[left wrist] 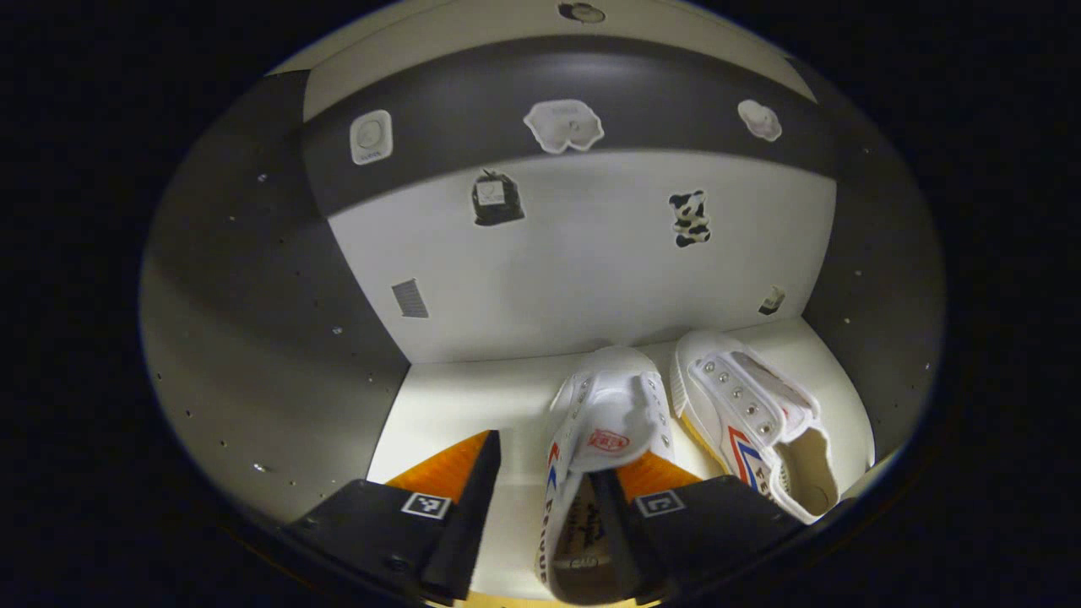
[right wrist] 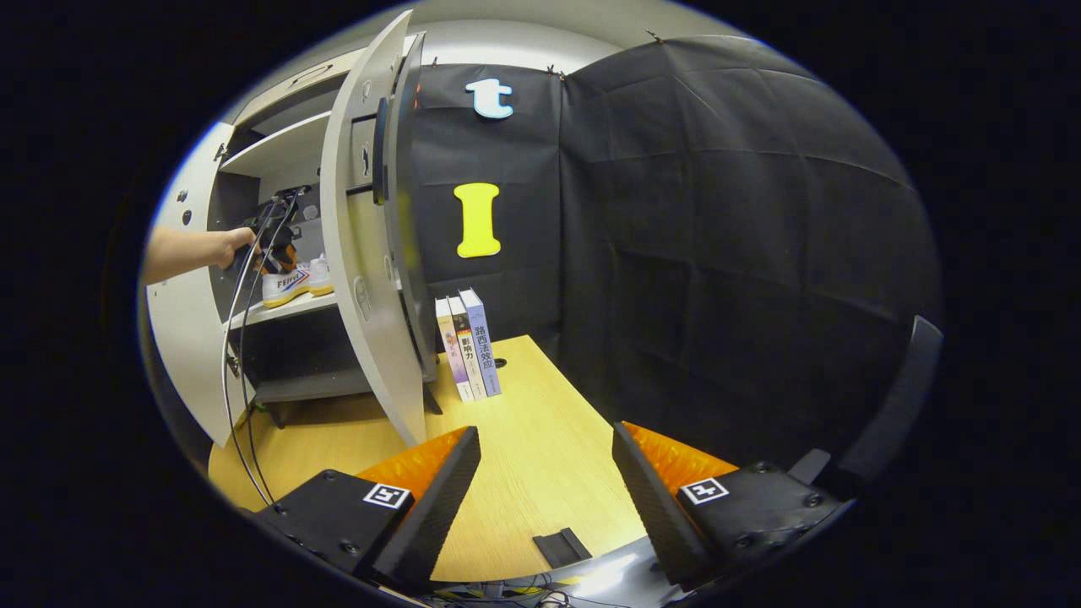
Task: Grab one shoe with the right hand and put it into the shoe cabinet, grab the other shoe with the left hand and put it into the shoe cabinet; then close the right door with the right hand and the left door with the left hand.
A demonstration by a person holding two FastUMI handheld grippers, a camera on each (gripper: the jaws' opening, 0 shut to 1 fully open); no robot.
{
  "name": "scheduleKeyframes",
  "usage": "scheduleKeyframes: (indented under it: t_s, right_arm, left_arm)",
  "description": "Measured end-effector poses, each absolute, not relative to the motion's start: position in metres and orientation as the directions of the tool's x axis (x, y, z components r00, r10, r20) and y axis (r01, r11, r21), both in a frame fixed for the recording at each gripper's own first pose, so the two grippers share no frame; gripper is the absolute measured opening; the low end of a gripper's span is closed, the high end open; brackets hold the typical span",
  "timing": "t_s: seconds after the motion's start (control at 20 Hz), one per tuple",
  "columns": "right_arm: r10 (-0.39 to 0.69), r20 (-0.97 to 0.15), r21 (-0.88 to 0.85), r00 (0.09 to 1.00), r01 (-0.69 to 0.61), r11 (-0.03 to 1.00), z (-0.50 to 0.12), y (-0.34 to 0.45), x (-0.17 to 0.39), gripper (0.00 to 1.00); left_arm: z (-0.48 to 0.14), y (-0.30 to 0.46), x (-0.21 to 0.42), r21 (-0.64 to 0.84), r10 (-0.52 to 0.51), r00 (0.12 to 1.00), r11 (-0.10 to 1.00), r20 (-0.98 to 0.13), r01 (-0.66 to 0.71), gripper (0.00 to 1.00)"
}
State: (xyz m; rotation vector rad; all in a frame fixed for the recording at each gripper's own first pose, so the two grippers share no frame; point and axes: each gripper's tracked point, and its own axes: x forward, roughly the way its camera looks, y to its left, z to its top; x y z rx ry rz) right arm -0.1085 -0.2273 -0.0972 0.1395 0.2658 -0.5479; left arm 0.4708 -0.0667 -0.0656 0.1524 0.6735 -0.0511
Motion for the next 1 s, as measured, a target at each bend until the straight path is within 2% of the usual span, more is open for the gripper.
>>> scheduleKeyframes:
  t_s: [0.05,0.1,0.3,0.5,0.65,0.85,1.0]
  right_arm:
    - [-0.489,-0.274,0.068,0.828,0.524,0.849,-0.092,-0.227,-0.103,1.0]
    - [-0.483,-0.262,0.077,0.836,0.517,0.853,-0.087,-0.226,-0.097,1.0]
    - [-0.44,-0.222,0.088,0.87,0.467,0.88,-0.063,-0.222,-0.078,1.0]
    - [-0.399,-0.185,0.085,0.898,0.419,0.904,-0.04,-0.219,-0.06,1.0]
    - [-0.373,-0.161,0.103,0.914,0.392,0.914,-0.02,-0.218,-0.043,1.0]
    - [-0.356,-0.087,0.123,0.931,0.364,0.923,0.025,-0.225,-0.016,0.99]
    - [-0.364,-0.052,0.105,0.93,0.367,0.924,0.051,-0.238,0.0,0.99]
  left_arm:
    - [-0.055,-0.064,0.461,0.106,-0.019,0.794,0.989,-0.607,0.105,0.78]
    - [-0.044,-0.063,0.449,0.088,-0.037,0.809,0.99,-0.587,0.109,0.86]
    - [0.017,-0.061,0.394,0.034,-0.12,0.874,0.987,-0.471,0.154,0.96]
    - [0.075,-0.06,0.315,0.005,-0.2,0.936,0.978,-0.288,0.211,0.97]
    - [0.093,-0.054,0.253,-0.051,-0.23,0.956,0.973,-0.184,0.224,0.96]
    - [0.101,-0.026,0.188,-0.007,-0.173,0.98,0.985,-0.093,0.173,0.96]
    - [0.089,-0.021,0.139,-0.013,-0.166,0.983,0.986,-0.073,0.166,0.96]
